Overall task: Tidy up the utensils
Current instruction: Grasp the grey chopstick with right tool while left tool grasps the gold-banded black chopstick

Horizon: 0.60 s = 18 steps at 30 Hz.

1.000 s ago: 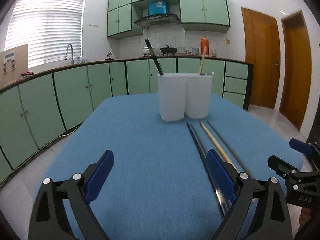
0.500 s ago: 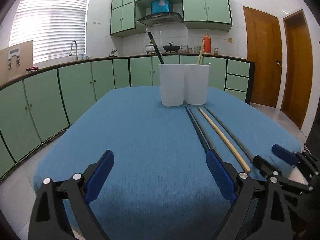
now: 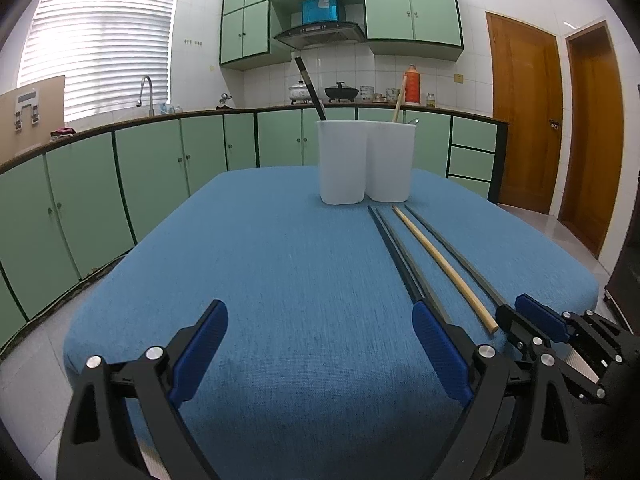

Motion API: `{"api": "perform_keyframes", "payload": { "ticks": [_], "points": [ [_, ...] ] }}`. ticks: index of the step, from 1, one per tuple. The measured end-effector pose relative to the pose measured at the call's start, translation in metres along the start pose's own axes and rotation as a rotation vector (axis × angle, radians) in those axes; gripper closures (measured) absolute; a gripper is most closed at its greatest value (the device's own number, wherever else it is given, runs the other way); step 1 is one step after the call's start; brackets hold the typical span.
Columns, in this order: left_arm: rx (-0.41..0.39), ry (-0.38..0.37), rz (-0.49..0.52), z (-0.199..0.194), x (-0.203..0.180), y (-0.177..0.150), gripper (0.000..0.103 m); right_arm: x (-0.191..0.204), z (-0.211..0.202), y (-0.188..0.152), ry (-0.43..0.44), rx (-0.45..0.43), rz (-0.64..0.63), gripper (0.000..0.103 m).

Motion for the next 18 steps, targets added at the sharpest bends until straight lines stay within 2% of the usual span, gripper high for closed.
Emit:
{"api": "perform_keyframes", "payload": {
  "ticks": [5, 11, 15, 18],
  "points": [
    [0.000, -0.005, -0.001, -0.001, 0.000, 0.000, 0.012, 0.005, 0.000, -0.003, 0.010, -0.005, -0.011, 0.096],
    [0.005, -0.021, 0.006, -0.002, -0.006, -0.001, 0.012, -0.004, -0.003, -0.001, -0.006, -0.006, 0.020, 0.097],
    [0.023, -0.050, 0.023, -0.001, -0.014, -0.004, 0.022, -0.017, -0.005, -0.002, -0.028, 0.000, 0.045, 0.098],
    [0.049, -0.073, 0.033, 0.002, -0.022, -0.009, 0.023, -0.023, -0.008, -0.004, -0.036, 0.005, 0.053, 0.098]
  ]
}}
Point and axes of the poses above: each gripper's, at about its wrist camera, not at the fingertips, and z roughly the way its jaws point, x to its left, y to its top, the point moved 5 cm from there along z, roughly the way its jaws point, and after that the axes turned 1 degree about y, right-handed, at the moved point
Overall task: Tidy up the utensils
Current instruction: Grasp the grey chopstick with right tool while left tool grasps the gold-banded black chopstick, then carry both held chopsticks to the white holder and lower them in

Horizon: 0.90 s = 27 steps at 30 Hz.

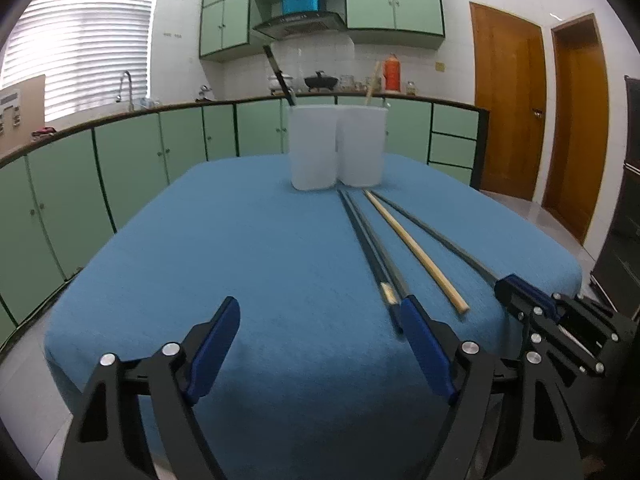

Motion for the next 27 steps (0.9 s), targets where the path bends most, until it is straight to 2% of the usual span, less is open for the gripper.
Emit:
{"api": "perform_keyframes", "payload": {
  "ticks": [7, 14, 16, 20, 24, 27],
  "points": [
    [0.034, -0.015, 0.008, 0.006, -0.012, -0.006, 0.032, -0.006, -0.002, -0.003, 0.000, 0.000, 0.005, 0.098],
    [0.040, 0.008, 0.010, 0.012, -0.020, -0.007, 0.042, -0.010, -0.002, -0.006, 0.005, 0.001, 0.016, 0.098],
    [0.037, 0.012, 0.013, 0.012, -0.024, -0.006, 0.048, -0.012, -0.003, -0.006, 0.008, 0.001, 0.021, 0.098],
    [0.026, 0.010, 0.024, 0.013, -0.033, -0.005, 0.067, -0.013, -0.004, -0.006, 0.016, -0.001, 0.026, 0.098],
    [0.025, -0.009, 0.028, 0.014, -0.043, -0.002, 0.090, -0.017, -0.005, -0.006, 0.021, -0.003, 0.035, 0.098],
    [0.025, -0.011, 0.034, 0.015, -0.046, -0.001, 0.095, -0.021, -0.008, -0.007, 0.024, -0.009, 0.041, 0.098]
  ]
}}
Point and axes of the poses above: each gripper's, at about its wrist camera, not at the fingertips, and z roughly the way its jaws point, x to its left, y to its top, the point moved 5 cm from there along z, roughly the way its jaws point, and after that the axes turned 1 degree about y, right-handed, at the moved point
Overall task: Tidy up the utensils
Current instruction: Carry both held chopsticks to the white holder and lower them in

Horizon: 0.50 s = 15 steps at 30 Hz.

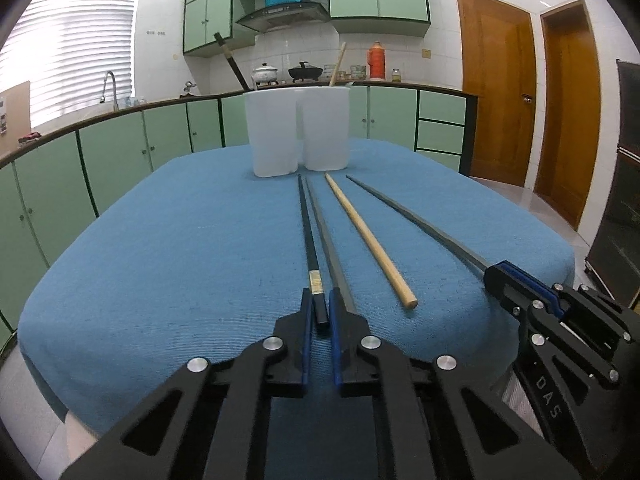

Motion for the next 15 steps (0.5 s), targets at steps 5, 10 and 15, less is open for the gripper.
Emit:
{"api": "perform_keyframes", "payload": {
  "ticks": [5, 10, 15],
  "points": [
    [-0.008, 0.012, -0.022, -0.004, 0.005, 0.005, 0.096, -0.001, -0.005, 0.003, -0.003, -0.018, -0.015, 0.098],
    [-0.060, 0.026, -0.014, -0.021, 0.009, 0.017, 0.097, -0.004, -0.014, 0.016, -0.003, -0.055, -0.025, 0.098],
    [-0.149, 0.038, 0.003, -0.047, 0.012, 0.043, 0.097, -0.009, -0.027, 0.045, 0.024, -0.108, -0.036, 0.098]
  ]
}}
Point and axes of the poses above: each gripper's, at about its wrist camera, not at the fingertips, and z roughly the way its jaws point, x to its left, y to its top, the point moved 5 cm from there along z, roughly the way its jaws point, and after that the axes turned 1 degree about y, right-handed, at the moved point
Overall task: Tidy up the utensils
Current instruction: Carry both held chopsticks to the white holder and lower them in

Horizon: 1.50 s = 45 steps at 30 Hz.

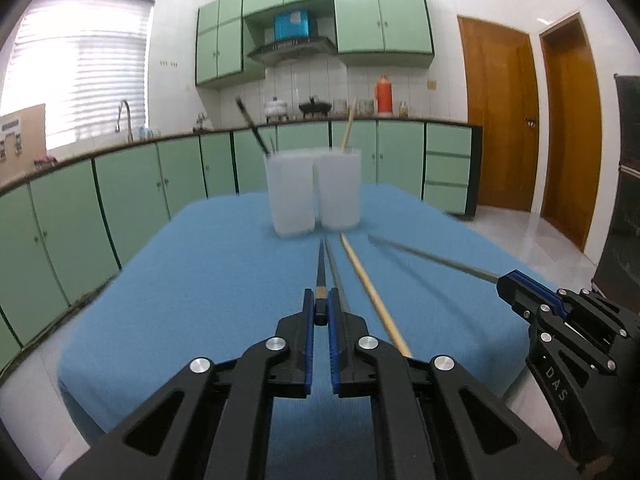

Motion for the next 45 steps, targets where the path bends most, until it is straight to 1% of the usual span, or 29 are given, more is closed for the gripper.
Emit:
{"api": "perform_keyframes", "payload": {
  "ticks": [2, 6, 9, 14, 18, 24, 31, 38, 41, 45],
  "points": [
    [-0.038, 0.005, 0.006, -0.007, 0.002, 0.015, 0.097, -0.003, -0.003, 0.016, 0.007, -0.020, -0.004, 0.098],
    [-0.111, 0.004, 0.014, -0.020, 0.006, 0.048, 0.097, -0.014, -0.008, 0.054, 0.053, -0.052, 0.021, 0.098],
    [-0.139, -0.017, -0.001, -0.025, 0.009, 0.071, 0.097, -0.024, -0.005, 0.083, 0.088, -0.047, 0.058, 0.098],
    [-0.161, -0.038, -0.025, -0.022, 0.018, 0.106, 0.097, -0.031, 0.005, 0.125, 0.145, -0.020, 0.093, 0.098],
    [-0.163, -0.051, -0.045, -0.016, 0.027, 0.128, 0.097, -0.031, 0.015, 0.157, 0.155, -0.017, 0.077, 0.098],
    [-0.163, -0.071, -0.074, -0.004, 0.039, 0.154, 0.097, -0.021, 0.029, 0.185, 0.168, -0.017, 0.059, 0.098],
    [-0.185, -0.090, -0.092, 0.007, 0.053, 0.179, 0.097, -0.011, 0.043, 0.221, 0.194, -0.036, 0.016, 0.098],
    [-0.216, -0.098, -0.097, 0.020, 0.061, 0.206, 0.097, -0.011, 0.062, 0.253, 0.219, -0.048, 0.003, 0.098],
    [-0.239, -0.110, -0.106, 0.025, 0.065, 0.222, 0.097, -0.011, 0.069, 0.274, 0.226, -0.066, -0.008, 0.098],
    [-0.274, -0.103, -0.095, 0.036, 0.067, 0.249, 0.097, -0.008, 0.079, 0.308, 0.220, -0.106, -0.034, 0.098]
  ]
}}
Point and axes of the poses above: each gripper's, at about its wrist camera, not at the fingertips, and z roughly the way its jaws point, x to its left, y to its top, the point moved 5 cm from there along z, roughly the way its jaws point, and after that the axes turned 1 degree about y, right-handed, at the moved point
